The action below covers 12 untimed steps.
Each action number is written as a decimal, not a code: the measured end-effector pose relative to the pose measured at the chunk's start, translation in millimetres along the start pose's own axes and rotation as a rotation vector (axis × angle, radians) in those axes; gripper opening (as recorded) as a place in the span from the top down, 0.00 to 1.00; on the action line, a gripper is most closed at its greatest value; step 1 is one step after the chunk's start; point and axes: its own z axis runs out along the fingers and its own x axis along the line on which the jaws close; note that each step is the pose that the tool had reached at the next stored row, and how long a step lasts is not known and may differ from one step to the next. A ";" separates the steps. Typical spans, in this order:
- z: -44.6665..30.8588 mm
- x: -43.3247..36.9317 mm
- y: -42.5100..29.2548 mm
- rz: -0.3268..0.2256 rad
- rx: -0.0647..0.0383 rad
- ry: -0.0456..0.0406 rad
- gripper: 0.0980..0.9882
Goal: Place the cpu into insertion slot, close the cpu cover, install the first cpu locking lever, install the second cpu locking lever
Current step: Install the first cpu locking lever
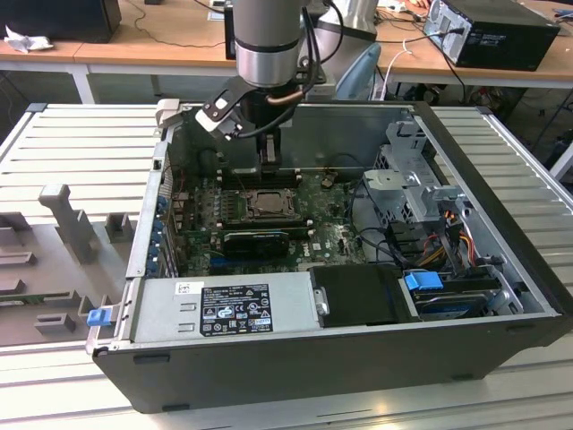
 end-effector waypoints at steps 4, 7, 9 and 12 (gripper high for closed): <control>-7.9 0.3 0.4 0.000 0.000 0.0000 0.99; -16.6 0.6 0.7 0.000 0.000 -0.0001 0.99; -17.0 0.7 0.8 -0.014 0.000 0.0007 0.99; -17.0 0.7 0.8 -0.097 0.004 0.0042 0.99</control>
